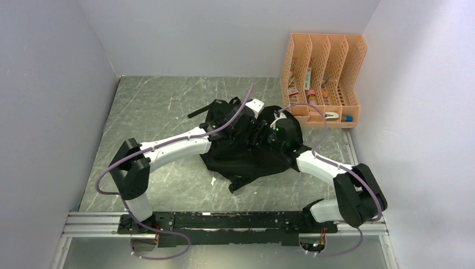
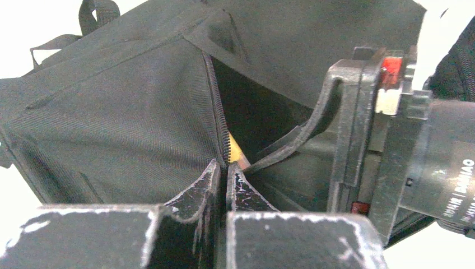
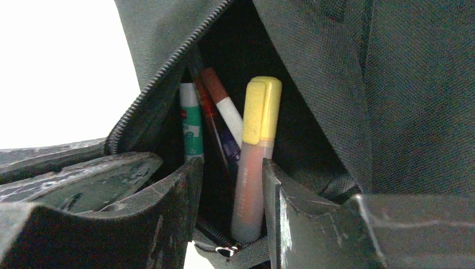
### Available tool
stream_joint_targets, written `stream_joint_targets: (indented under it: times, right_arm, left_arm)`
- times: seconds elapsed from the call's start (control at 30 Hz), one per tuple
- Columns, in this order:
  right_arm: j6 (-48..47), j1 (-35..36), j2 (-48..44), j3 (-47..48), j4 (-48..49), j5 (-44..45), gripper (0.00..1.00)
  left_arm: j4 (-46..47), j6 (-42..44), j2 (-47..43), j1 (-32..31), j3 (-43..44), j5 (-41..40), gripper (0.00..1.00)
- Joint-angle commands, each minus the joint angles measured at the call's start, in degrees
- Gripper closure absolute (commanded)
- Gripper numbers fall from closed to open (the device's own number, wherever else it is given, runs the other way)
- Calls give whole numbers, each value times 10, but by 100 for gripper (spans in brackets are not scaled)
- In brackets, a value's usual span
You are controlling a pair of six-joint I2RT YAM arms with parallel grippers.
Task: Pack the student bag
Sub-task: Place the stationery in the student bag, then adjust the student bag at the center of the board.
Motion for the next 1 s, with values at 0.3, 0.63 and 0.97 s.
stream_joint_targets:
  times: [0.3, 0.63, 0.97]
  right_arm:
    - [-84, 4, -128, 34, -109, 139, 54]
    - [-95, 3, -124, 36, -171, 231, 50]
    - [-113, 3, -69, 43, -181, 212, 51]
  left_arm:
    - [17, -6, -29, -2, -6, 9, 95]
    - [19, -4, -21, -2, -3, 18, 95]
    - [19, -6, -16, -2, -1, 28, 95]
